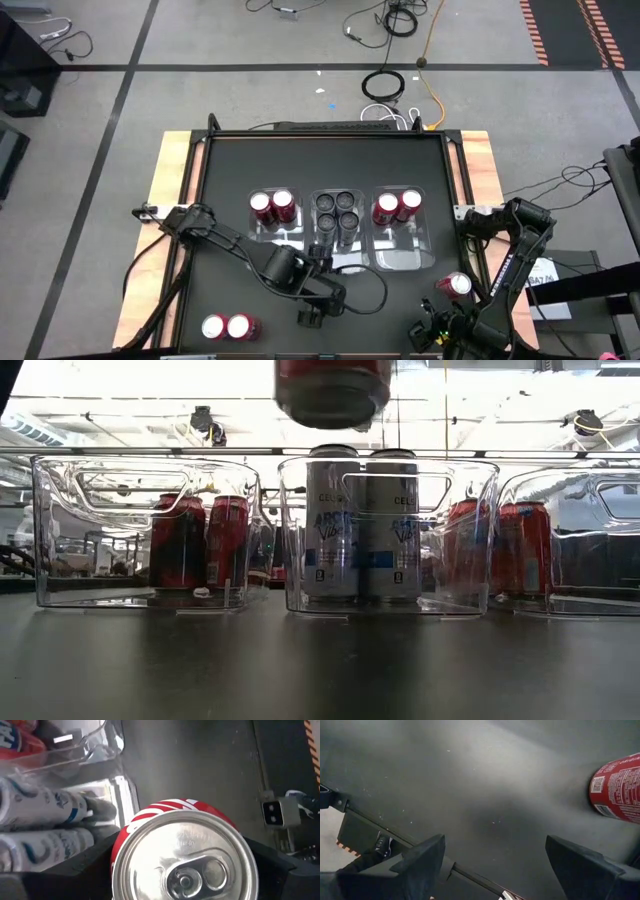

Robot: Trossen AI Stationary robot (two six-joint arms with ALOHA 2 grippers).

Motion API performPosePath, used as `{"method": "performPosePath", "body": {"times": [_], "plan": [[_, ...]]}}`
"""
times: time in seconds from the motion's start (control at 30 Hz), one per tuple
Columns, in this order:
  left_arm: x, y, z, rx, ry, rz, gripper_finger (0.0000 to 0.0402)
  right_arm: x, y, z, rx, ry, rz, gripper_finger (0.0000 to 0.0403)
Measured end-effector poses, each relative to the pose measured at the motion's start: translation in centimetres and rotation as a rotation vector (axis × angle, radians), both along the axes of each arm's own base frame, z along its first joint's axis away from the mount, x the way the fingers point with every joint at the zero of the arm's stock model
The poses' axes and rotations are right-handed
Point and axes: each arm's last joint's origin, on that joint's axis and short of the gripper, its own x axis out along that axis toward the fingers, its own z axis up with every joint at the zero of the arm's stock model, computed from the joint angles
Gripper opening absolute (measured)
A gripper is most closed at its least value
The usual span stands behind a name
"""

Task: Sort soda cans
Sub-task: Put the left red soda can into the left transparent bin

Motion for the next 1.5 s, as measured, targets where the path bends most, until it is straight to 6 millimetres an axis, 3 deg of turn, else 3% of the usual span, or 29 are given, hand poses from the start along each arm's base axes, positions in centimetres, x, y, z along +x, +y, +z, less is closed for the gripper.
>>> {"method": "performPosePath", "body": {"times": [0.17, 0.47, 0.6, 0.7, 0.97, 1.3, 1.5], "plan": [[-1.3, 0.8, 0.9, 0.028, 0.055, 0.024, 0.0326, 0.1, 0.0, 0.0, 0.004, -0.002, -0.010, 0.0338], [-3.1, 1.0, 0.6, 0.158, 0.155, 0.079, 0.0326, 1.0, -0.3, 0.0, 0.024, -0.013, -0.049, 0.0338], [-3.8, 1.7, 2.0, 0.182, 0.110, 0.056, 0.0326, 1.7, -0.7, 0.0, 0.030, -0.018, -0.074, 0.0338], [-5.0, 2.7, 2.8, 0.208, 0.109, 0.066, 0.0326, 2.2, -1.0, 0.0, 0.031, -0.020, -0.092, 0.0338], [-9.6, 6.1, 2.3, 0.225, 0.107, 0.150, 0.0326, 3.6, -2.0, 0.0, 0.030, -0.020, -0.143, 0.0338], [-15.6, 11.3, -1.8, 0.110, 0.045, 0.222, 0.0326, 6.9, -3.9, 0.1, 0.084, -0.061, -0.251, 0.0338], [-17.8, 13.3, -5.0, 0.010, 0.004, 0.187, 0.0326, 8.8, -4.7, 0.2, 0.151, -0.111, -0.309, 0.0338]]}}
